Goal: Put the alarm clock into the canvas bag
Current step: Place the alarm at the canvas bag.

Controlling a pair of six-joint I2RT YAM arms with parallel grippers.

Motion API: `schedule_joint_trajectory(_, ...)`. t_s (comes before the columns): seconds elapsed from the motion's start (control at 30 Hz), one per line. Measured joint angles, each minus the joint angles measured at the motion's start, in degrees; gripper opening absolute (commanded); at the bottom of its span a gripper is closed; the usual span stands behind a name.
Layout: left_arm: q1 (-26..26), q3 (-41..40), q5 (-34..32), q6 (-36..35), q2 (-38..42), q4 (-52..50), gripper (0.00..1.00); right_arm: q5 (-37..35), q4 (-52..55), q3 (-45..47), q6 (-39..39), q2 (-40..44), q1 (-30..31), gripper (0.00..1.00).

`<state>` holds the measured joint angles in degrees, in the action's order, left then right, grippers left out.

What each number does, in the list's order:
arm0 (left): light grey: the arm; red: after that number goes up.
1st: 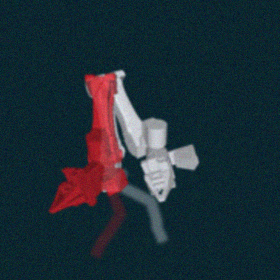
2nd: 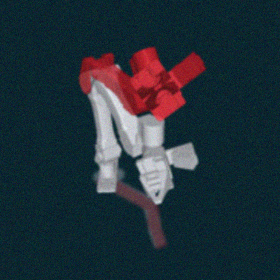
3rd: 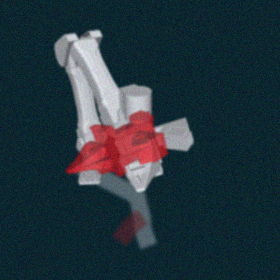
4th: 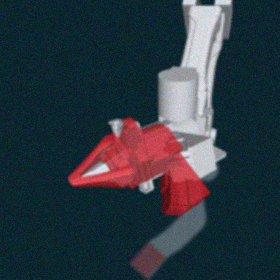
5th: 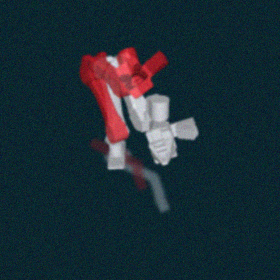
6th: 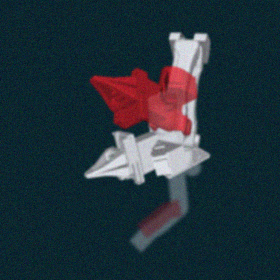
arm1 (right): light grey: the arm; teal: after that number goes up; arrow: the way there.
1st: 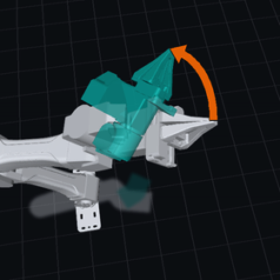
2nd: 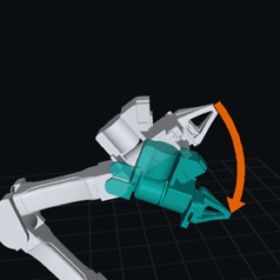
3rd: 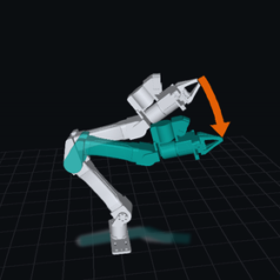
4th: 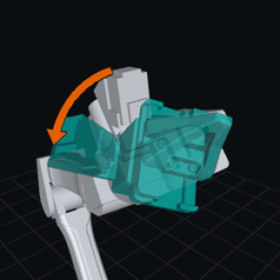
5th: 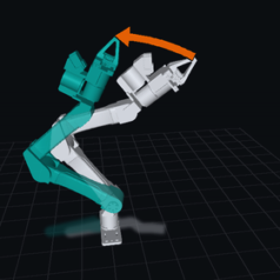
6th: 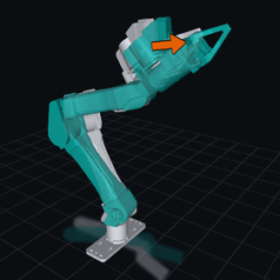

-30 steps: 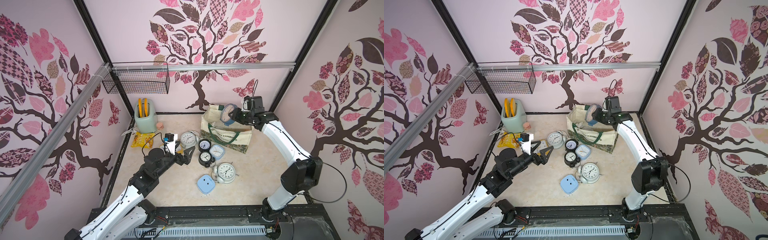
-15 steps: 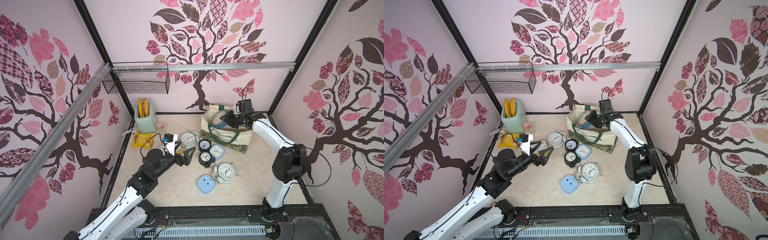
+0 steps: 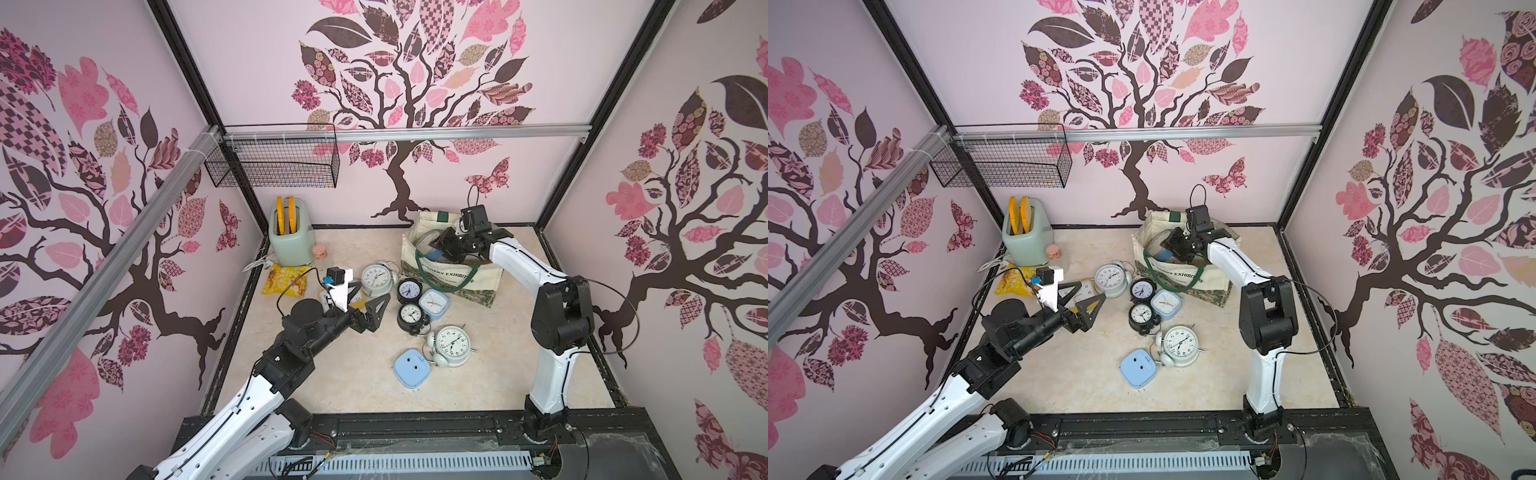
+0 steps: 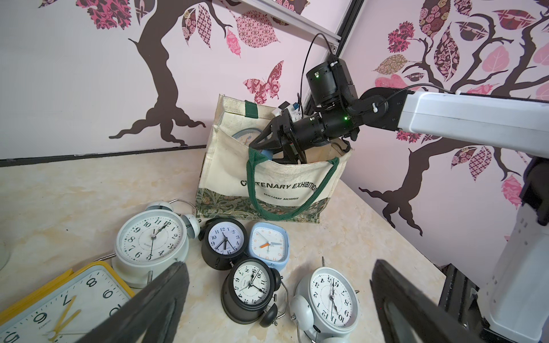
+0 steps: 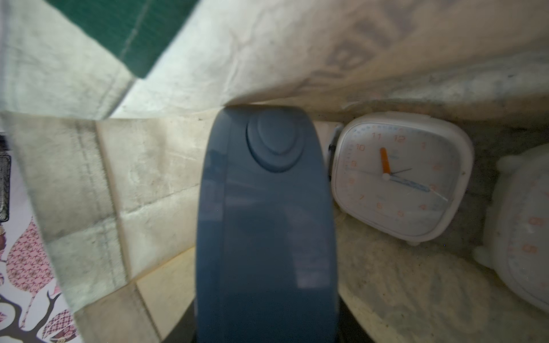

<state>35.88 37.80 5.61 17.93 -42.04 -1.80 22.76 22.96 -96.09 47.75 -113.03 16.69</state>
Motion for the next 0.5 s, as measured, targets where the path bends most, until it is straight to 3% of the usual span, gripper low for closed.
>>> schedule_joint_trajectory(0.2, 0.0, 0.0, -0.9, 0.0, 0.0, -0.1, 0.98, -0.4, 2.6, -4.9, -1.9, -2.9, -0.3, 0.68)
schedule_joint_trajectory(0.43, -0.9, 0.0, -5.6, 0.1, -0.6, -1.2, 0.98, -2.8, 4.8, -4.6, -5.6, -1.8, -0.3, 0.89)
schedule_joint_trajectory(0.5, -1.2, 0.0, -7.2, 0.1, -1.0, -1.8, 0.98, -3.5, 5.3, -3.6, -6.7, -0.2, -0.3, 0.91)
